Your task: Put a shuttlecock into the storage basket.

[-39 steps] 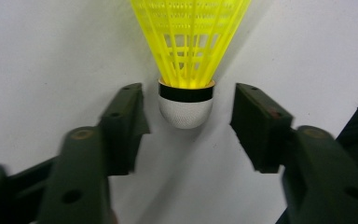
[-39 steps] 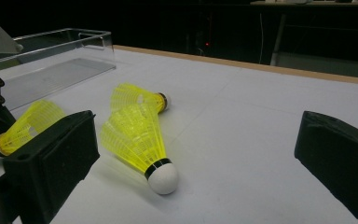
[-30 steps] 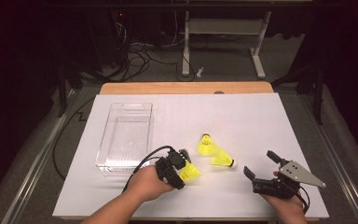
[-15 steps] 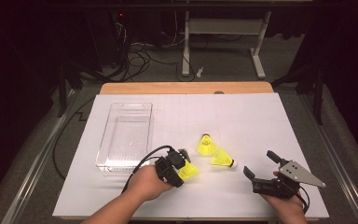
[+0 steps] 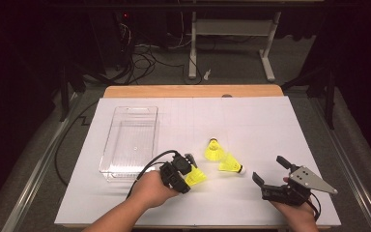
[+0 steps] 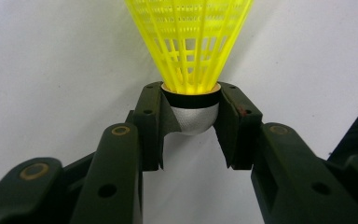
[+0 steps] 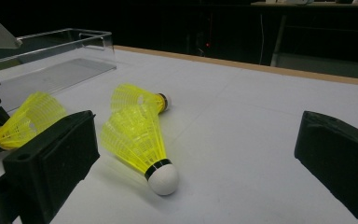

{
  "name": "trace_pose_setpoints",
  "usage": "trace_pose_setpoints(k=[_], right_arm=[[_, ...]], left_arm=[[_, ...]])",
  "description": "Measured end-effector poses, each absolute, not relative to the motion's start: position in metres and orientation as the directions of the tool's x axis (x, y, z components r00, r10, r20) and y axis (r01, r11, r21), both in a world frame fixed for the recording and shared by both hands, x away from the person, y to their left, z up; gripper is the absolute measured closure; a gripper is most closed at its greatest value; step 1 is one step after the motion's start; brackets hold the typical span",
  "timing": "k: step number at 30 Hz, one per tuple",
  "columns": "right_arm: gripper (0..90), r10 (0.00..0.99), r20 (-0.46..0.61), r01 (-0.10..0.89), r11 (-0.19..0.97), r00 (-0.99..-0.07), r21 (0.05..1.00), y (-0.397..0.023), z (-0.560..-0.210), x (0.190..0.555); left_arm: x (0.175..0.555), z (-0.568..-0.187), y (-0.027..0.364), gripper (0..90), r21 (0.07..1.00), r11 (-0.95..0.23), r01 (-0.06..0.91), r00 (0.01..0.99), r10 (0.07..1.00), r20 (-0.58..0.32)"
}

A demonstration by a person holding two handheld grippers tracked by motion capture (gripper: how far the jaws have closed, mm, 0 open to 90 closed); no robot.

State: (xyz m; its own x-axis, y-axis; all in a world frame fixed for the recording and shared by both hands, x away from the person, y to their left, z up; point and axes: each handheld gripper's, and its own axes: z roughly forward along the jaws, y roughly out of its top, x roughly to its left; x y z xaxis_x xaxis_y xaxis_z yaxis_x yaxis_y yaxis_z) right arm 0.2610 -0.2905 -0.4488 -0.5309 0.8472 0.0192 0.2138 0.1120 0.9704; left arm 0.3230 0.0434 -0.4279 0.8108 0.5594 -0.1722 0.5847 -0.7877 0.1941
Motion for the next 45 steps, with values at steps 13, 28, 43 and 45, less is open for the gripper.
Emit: trace_pose_setpoints(k=[13, 28, 43, 45], right_arm=[[0.1, 0.845, 0.019, 0.210, 0.111, -0.535, 0.971, -0.290, -0.449, 0.261], [0.1, 0.834, 0.030, 0.210, 0.104, -0.551, 0.972, -0.289, -0.450, 0.260], [0.2, 0.835, 0.028, 0.210, 0.105, -0.549, 0.972, -0.288, -0.450, 0.260], [0.2, 0.835, 0.028, 0.210, 0.105, -0.549, 0.972, -0.288, -0.450, 0.260]], left_arm=[[0.321, -0.422, 0.049, 65.0, 0.199, -0.782, 0.590, 0.807, 0.564, -0.175], [0.320, -0.416, 0.055, 65.0, 0.217, -0.767, 0.604, 0.797, 0.574, -0.187], [0.318, -0.405, 0.063, 65.1, 0.202, -0.771, 0.604, 0.796, 0.569, -0.208], [0.319, -0.400, 0.067, 65.0, 0.201, -0.768, 0.608, 0.792, 0.572, -0.211]])
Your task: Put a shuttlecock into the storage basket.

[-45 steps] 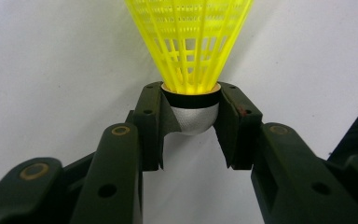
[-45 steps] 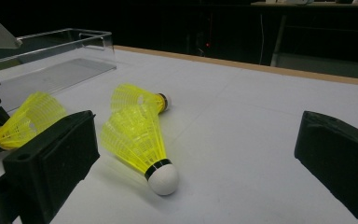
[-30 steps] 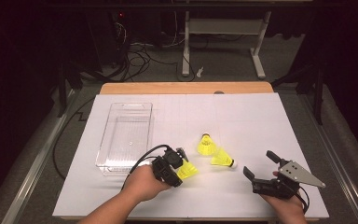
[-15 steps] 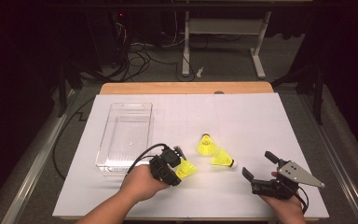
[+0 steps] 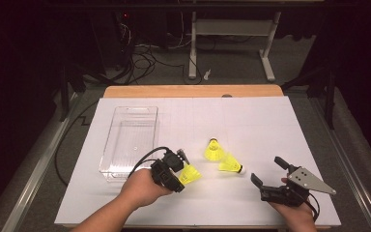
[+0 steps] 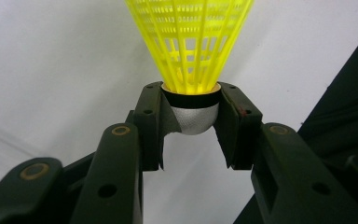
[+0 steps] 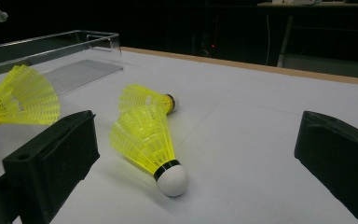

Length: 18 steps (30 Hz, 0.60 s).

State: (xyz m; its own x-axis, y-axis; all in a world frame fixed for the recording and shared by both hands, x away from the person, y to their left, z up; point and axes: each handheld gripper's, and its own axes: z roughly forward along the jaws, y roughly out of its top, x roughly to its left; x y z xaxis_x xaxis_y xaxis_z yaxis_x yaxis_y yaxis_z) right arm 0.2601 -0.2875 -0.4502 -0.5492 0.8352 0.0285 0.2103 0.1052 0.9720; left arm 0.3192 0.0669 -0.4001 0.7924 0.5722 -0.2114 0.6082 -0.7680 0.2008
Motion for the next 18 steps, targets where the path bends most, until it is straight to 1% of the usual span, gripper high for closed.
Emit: trace_pose_setpoints(k=[2, 4, 8, 10, 14, 18], right_arm=[[0.1, 0.835, 0.027, 0.211, 0.107, -0.550, 0.972, -0.287, -0.450, 0.260], [0.1, 0.834, 0.027, 0.212, 0.109, -0.550, 0.971, -0.287, -0.450, 0.260], [0.1, 0.834, 0.028, 0.212, 0.108, -0.550, 0.971, -0.287, -0.450, 0.260], [0.2, 0.834, 0.028, 0.213, 0.108, -0.550, 0.971, -0.287, -0.451, 0.260], [0.2, 0.835, 0.027, 0.213, 0.109, -0.550, 0.971, -0.287, -0.450, 0.260], [0.1, 0.835, 0.027, 0.212, 0.108, -0.550, 0.971, -0.287, -0.450, 0.260]], left_arm=[[0.319, -0.396, 0.071, 65.0, 0.207, -0.761, 0.615, 0.787, 0.577, -0.218], [0.319, -0.393, 0.073, 65.0, 0.194, -0.766, 0.613, 0.788, 0.574, -0.223], [0.319, -0.383, 0.079, 65.0, 0.183, -0.772, 0.609, 0.792, 0.575, -0.206], [0.320, -0.379, 0.082, 65.0, 0.186, -0.770, 0.610, 0.790, 0.575, -0.212], [0.321, -0.374, 0.087, 65.0, 0.175, -0.775, 0.608, 0.791, 0.568, -0.228], [0.321, -0.369, 0.092, 65.0, 0.168, -0.776, 0.608, 0.791, 0.571, -0.222]])
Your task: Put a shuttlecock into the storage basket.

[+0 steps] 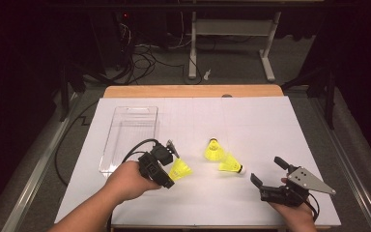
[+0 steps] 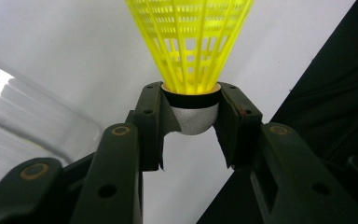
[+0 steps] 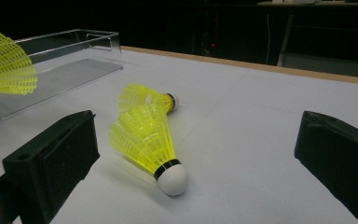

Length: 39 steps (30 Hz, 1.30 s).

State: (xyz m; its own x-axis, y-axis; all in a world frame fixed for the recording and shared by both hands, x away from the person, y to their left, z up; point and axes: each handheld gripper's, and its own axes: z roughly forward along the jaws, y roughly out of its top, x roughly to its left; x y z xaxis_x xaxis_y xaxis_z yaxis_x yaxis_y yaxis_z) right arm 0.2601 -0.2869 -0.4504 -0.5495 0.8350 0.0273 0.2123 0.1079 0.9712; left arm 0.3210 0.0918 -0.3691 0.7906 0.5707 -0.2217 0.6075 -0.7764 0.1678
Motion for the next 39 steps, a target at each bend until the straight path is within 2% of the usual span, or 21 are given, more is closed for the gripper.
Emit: trace_pose_setpoints(k=[39], right_arm=[[0.2, 0.837, 0.024, 0.212, 0.111, -0.546, 0.971, -0.287, -0.450, 0.260]], left_arm=[[0.336, -0.334, 0.155, 64.9, 0.171, -0.701, 0.692, 0.722, 0.666, -0.190]])
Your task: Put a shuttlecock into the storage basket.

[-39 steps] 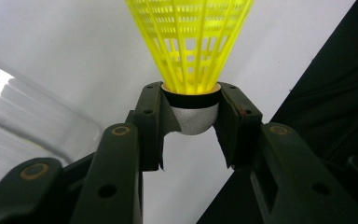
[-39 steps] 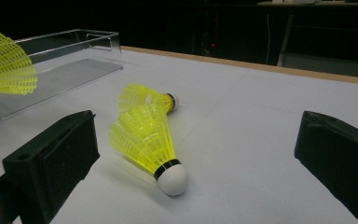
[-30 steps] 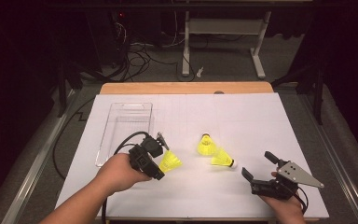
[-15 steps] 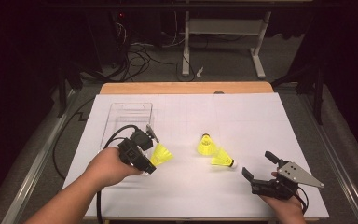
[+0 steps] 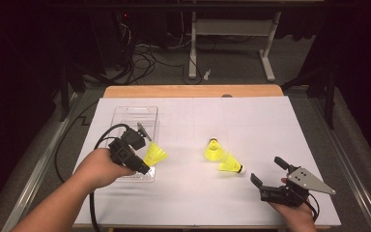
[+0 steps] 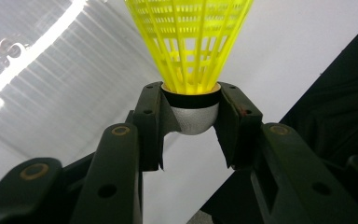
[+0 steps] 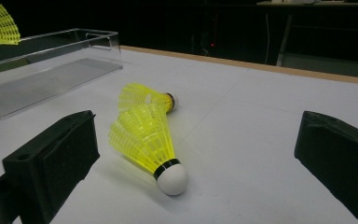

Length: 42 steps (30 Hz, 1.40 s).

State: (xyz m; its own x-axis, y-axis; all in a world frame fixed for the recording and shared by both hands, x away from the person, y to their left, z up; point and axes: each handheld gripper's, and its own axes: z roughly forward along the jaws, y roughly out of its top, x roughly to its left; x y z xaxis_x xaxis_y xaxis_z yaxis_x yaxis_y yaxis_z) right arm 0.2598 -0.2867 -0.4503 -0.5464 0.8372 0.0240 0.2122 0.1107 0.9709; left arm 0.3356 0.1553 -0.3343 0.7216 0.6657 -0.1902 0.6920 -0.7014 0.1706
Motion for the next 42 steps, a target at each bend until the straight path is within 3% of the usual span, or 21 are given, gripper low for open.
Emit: trace_pose_setpoints(k=[42], right_arm=[[0.1, 0.838, 0.025, 0.218, 0.113, -0.545, 0.969, -0.286, -0.451, 0.260]], left_arm=[[0.349, -0.344, 0.238, 64.9, 0.145, -0.552, 0.821, 0.570, 0.803, -0.172]])
